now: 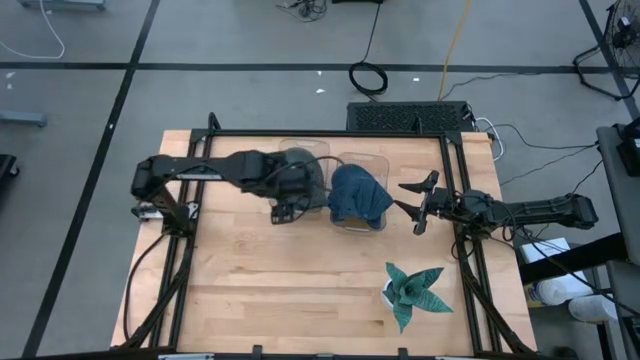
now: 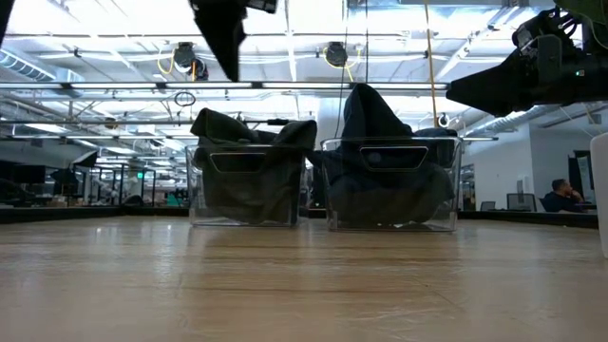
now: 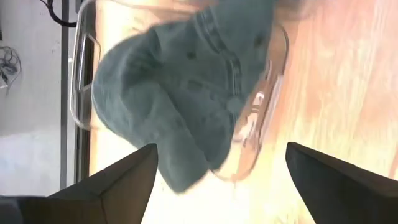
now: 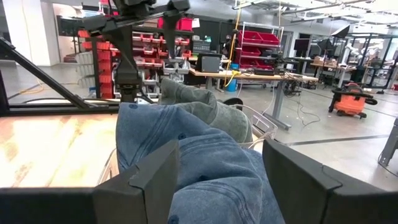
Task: Pick & Place hat
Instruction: Return to Home Position
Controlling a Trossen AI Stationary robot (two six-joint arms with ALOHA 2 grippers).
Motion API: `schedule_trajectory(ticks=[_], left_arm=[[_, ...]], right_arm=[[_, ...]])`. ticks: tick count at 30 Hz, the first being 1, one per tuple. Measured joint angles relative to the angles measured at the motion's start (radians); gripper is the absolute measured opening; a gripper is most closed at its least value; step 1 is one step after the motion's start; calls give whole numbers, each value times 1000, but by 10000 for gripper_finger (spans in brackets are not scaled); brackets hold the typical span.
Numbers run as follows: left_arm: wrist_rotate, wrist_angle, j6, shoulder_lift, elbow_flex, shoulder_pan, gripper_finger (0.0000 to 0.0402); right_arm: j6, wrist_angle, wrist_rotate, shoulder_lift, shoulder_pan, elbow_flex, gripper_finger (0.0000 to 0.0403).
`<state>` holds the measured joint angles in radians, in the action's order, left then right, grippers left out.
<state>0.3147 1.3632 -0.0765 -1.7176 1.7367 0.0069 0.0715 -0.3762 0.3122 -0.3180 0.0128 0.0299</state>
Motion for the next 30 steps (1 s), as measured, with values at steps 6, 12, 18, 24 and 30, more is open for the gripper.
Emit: schedule_trajectory(ticks=[6, 12, 18, 24, 30], left_arm=[[24, -41, -62, 123, -168, -30, 364], [79, -199, -152, 307, -423, -6, 374], [70, -309, -219, 480, -676, 42, 367], [8, -496, -237, 620, -898, 69, 364], [-29, -636, -248, 692, -1060, 72, 375]], right_arm=[[0, 0, 0, 0, 0, 0, 222], [0, 0, 0, 0, 0, 0, 222], [0, 0, 0, 0, 0, 0, 222], [0, 0, 0, 0, 0, 0, 222], [0, 0, 0, 0, 0, 0, 222]])
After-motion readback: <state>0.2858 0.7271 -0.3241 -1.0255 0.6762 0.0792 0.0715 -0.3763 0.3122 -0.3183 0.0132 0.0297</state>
